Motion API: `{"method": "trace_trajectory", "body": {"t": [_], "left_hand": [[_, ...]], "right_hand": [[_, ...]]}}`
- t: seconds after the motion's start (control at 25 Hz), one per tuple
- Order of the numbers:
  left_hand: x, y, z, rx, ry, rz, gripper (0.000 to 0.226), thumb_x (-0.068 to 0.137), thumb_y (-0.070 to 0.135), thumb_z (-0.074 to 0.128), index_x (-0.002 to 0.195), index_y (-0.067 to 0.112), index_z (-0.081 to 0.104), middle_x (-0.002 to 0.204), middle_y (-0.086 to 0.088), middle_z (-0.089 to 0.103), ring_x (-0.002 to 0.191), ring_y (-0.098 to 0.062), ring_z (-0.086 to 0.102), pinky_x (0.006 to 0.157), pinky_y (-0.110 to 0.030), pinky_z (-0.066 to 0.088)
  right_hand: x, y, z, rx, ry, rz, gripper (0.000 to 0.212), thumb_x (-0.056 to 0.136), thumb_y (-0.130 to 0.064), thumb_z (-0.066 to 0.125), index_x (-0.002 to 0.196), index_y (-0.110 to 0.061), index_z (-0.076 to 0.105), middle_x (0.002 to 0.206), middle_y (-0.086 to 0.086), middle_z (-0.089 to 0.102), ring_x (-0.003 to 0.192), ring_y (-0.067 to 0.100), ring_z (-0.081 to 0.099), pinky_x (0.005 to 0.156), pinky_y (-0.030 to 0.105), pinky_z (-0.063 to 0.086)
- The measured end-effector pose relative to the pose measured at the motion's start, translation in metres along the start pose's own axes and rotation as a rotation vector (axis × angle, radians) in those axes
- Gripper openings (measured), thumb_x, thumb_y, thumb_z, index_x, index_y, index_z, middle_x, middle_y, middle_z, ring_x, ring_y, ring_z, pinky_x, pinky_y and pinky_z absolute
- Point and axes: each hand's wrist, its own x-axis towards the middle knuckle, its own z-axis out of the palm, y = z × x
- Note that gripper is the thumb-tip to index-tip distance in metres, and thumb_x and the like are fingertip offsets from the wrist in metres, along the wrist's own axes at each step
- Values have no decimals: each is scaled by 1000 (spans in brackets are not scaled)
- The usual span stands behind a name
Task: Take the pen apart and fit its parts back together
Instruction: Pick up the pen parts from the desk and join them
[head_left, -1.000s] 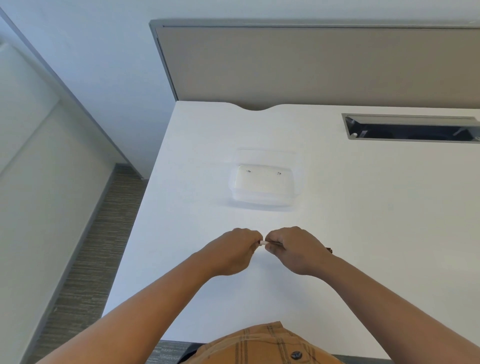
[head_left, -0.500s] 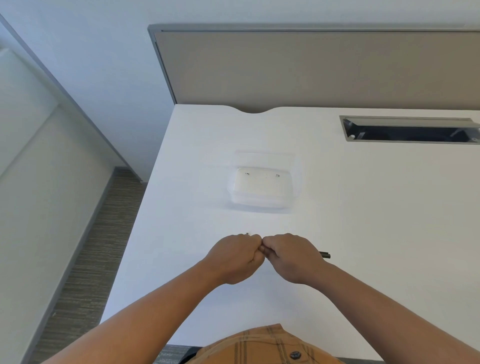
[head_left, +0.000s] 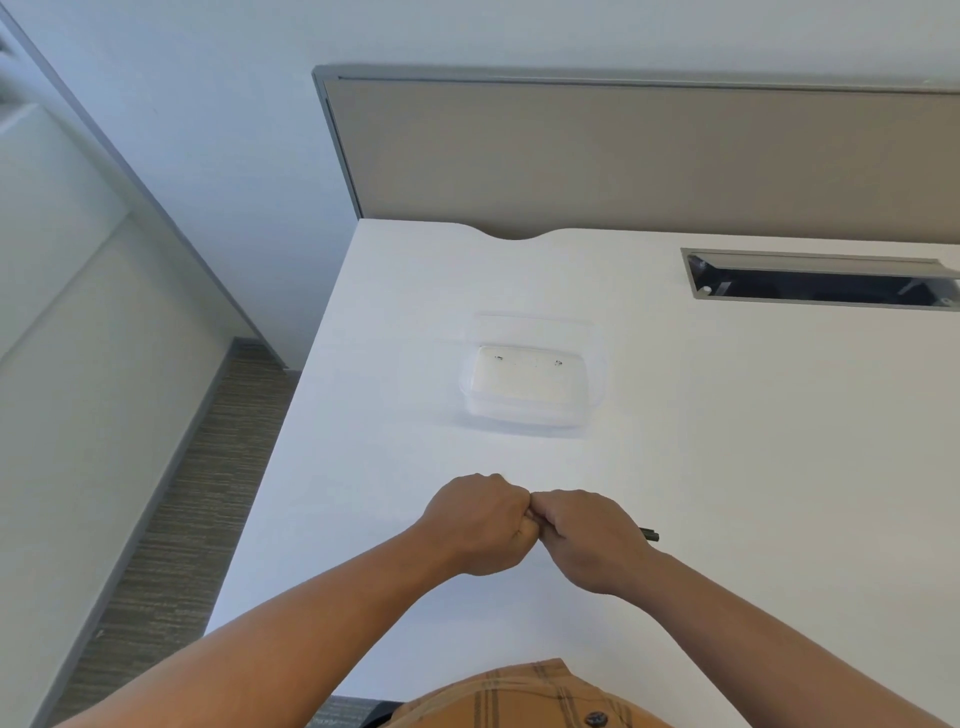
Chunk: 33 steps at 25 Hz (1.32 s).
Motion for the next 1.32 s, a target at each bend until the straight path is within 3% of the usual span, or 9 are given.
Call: {"method": "trace_trajectory", "body": {"t": [0.24, 0.36, 0.6, 0.84, 1.08, 1.16, 1.24, 1.32], "left_hand": [[-5, 2, -3, 13, -30, 28, 34, 87, 38, 28, 62, 18, 40, 57, 0, 41, 48, -16, 38, 47, -29, 23], [-7, -1, -4, 9, -6, 58, 30, 93, 35, 31, 69, 19, 36, 59, 2, 37, 53, -24, 42, 50, -33, 23], [-3, -8, -8, -32, 8, 77, 31, 92, 36, 21, 76, 16, 38, 71, -4, 50, 67, -29, 52, 59, -39, 41], [-5, -6, -3, -38, 34, 100, 27, 88, 35, 25, 71, 17, 34, 60, 2, 37, 61, -28, 44, 55, -34, 27], [-6, -2, -2, -38, 35, 74, 27, 86, 35, 25, 63, 21, 28, 59, 1, 39, 60, -29, 48, 53, -34, 29], [-3, -4, -8, -160, 55, 23, 27, 87, 38, 25, 66, 22, 31, 61, 3, 43, 63, -27, 49, 54, -34, 31], [0, -7, -11, -581, 89, -103, 26, 88, 38, 31, 75, 20, 45, 63, 8, 54, 62, -19, 51, 54, -32, 38], [1, -3, -11, -972, 101, -179, 17, 95, 30, 42, 90, 21, 55, 67, 12, 62, 64, -11, 54, 59, -24, 45]], "right_hand": [[-4, 0, 5, -8, -6, 8, 24, 96, -32, 35, 73, -27, 41, 64, -5, 55, 64, 24, 50, 59, 40, 42], [-5, 1, 2, -33, 22, -18, 27, 98, -39, 33, 76, -26, 41, 65, -6, 55, 64, 24, 51, 58, 39, 39], [0, -1, -2, -64, 79, -20, 32, 103, -42, 35, 75, -28, 42, 65, -6, 53, 63, 22, 49, 56, 37, 35], [-4, -5, 0, -32, 70, 0, 30, 102, -38, 37, 75, -26, 42, 63, -6, 52, 63, 24, 49, 57, 38, 37], [-6, -8, 0, -55, 35, 3, 23, 99, -33, 36, 78, -26, 44, 67, -5, 55, 65, 25, 51, 59, 38, 39], [-3, -9, 0, 124, 65, 46, 27, 104, -33, 39, 81, -24, 50, 68, -5, 56, 63, 18, 48, 60, 37, 40], [1, -10, -2, 531, 116, 119, 23, 106, -28, 43, 94, -24, 62, 73, -5, 62, 61, 11, 47, 60, 29, 41], [2, -10, -3, 839, 143, 162, 27, 106, -18, 44, 113, -35, 64, 77, -9, 68, 65, 8, 54, 62, 22, 43]]}}
